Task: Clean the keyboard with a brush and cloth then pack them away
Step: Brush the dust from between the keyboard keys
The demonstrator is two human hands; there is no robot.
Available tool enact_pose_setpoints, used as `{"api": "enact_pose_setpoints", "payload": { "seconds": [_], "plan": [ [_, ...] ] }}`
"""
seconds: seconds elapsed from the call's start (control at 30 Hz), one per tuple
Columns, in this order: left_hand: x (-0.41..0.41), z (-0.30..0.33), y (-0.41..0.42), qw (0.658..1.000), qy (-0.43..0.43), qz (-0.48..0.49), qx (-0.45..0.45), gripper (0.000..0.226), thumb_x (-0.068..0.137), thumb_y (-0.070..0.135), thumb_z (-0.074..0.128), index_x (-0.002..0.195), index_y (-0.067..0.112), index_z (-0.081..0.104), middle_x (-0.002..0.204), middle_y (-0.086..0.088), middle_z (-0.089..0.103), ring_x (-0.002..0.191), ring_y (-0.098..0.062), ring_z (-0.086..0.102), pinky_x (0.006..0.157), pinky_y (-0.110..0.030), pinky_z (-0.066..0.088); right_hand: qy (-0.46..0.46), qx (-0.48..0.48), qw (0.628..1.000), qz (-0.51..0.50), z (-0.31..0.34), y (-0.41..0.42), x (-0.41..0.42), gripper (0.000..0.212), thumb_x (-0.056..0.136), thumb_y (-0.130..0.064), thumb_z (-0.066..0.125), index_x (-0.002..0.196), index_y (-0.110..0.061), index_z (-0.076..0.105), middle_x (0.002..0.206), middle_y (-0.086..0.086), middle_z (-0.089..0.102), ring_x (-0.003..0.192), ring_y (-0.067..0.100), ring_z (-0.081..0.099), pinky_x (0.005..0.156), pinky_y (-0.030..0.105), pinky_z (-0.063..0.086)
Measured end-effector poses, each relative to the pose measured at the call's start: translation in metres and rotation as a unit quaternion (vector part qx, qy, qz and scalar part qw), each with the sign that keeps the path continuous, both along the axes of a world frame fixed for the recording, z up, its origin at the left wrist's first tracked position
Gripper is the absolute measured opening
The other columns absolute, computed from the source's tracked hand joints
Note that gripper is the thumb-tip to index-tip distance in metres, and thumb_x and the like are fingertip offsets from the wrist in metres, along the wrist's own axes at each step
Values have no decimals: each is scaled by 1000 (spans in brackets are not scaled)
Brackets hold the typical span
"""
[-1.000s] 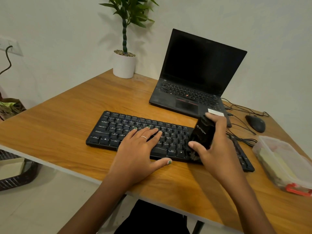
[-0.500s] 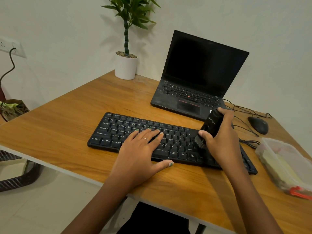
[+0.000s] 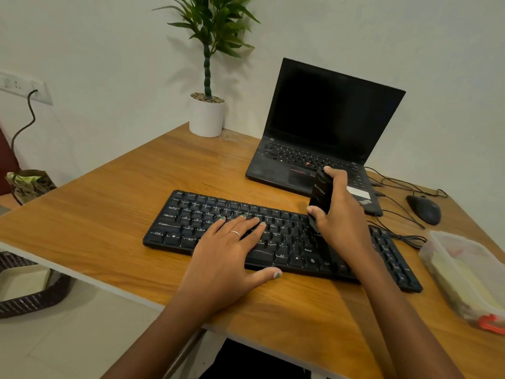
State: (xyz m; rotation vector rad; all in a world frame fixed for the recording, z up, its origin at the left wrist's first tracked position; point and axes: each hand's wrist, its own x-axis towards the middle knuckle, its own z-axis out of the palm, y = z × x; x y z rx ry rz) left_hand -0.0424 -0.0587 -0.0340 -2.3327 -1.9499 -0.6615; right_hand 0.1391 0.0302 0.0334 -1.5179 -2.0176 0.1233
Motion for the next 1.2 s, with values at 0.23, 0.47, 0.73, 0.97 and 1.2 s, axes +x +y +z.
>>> {"api": "enact_pose_setpoints", "payload": {
  "seconds": [0.23, 0.47, 0.73, 0.97, 1.2],
  "plan": [
    [-6, 5, 25, 1000, 7, -19, -12, 96, 72, 89, 16, 152, 36, 23, 157, 18, 23, 144, -3, 16, 114, -23, 2, -3, 12, 1000, 6, -3, 26, 8, 78, 84, -19, 69, 141, -30, 16, 130, 6, 53, 109, 23, 59, 82, 35, 52],
    [-11, 18, 53, 997, 31, -52, -49, 92, 74, 87, 32, 152, 41, 15, 157, 22, 14, 143, -1, 13, 107, -22, 2, 74, 37, 996, -20, -17, 38, 20, 79, 85, -22, 67, 142, -31, 14, 131, 7, 53, 109, 23, 59, 81, 31, 52],
    [-15, 14, 62, 996, 38, -77, -16, 94, 73, 89, 34, 152, 39, 20, 157, 18, 19, 143, -2, 16, 108, -20, -2, 170, 51, 984, 2, -17, 39, 25, 75, 83, -17, 69, 139, -31, 22, 113, -2, 54, 95, 14, 59, 76, 34, 57],
    [-14, 8, 60, 996, 42, -72, -12, 96, 72, 92, 23, 152, 40, 17, 157, 20, 14, 146, -2, 11, 112, -22, -4, 270, 60, 960, 50, 2, 45, 9, 69, 82, -15, 69, 135, -28, 27, 101, -23, 41, 82, -12, 52, 62, 9, 47],
    [-14, 8, 58, 998, 34, -59, 3, 97, 73, 90, 28, 151, 34, 27, 156, 15, 26, 145, -5, 20, 113, -25, 1, 227, 36, 970, 78, 2, 63, -22, 68, 81, -20, 71, 133, -29, 28, 103, -11, 50, 89, 9, 59, 74, 24, 54]
  ]
}}
